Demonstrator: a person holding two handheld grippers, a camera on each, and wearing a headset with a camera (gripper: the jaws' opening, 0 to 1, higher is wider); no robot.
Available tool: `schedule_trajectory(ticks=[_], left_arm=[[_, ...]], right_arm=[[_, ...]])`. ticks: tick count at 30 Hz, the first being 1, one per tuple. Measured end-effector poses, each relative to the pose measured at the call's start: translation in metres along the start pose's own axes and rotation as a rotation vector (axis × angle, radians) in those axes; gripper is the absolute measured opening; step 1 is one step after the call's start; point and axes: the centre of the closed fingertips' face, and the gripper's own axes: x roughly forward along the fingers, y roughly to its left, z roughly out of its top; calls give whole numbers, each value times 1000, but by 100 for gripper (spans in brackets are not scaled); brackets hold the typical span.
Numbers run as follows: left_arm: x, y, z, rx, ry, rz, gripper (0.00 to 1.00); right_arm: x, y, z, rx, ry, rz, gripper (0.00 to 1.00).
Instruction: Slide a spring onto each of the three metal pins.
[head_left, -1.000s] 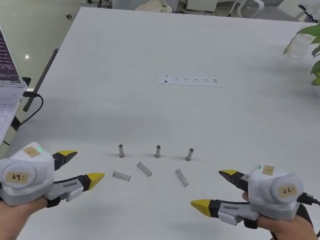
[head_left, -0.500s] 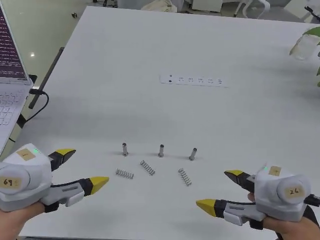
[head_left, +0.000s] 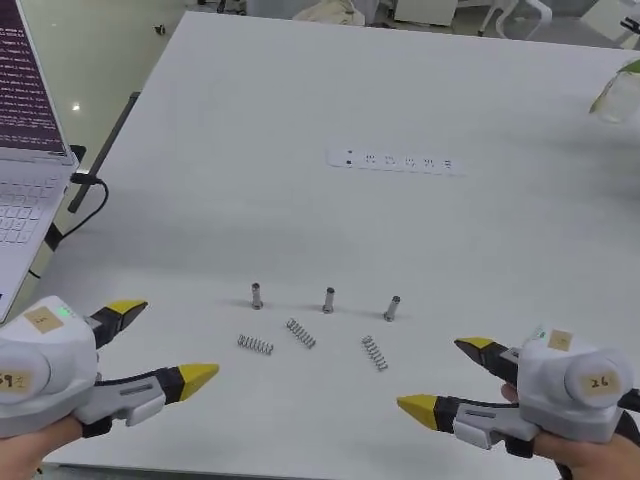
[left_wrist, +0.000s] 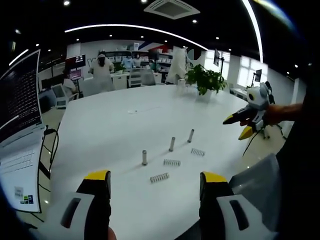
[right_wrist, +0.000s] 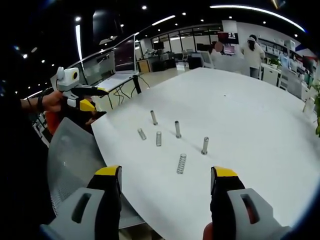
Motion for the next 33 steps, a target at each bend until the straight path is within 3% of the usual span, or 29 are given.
schedule_trajectory(ticks=[12, 24, 33], left_arm=[[9, -4, 1, 43, 23, -35, 69], [25, -9, 1, 155, 73, -102, 67], [39, -15, -4, 275, 135, -174, 66]], right_arm=[[-2, -1, 1, 8, -13, -5, 73], [-6, -4, 3, 17, -23, -17, 72], [-7, -3, 1, 20, -17, -19, 72]])
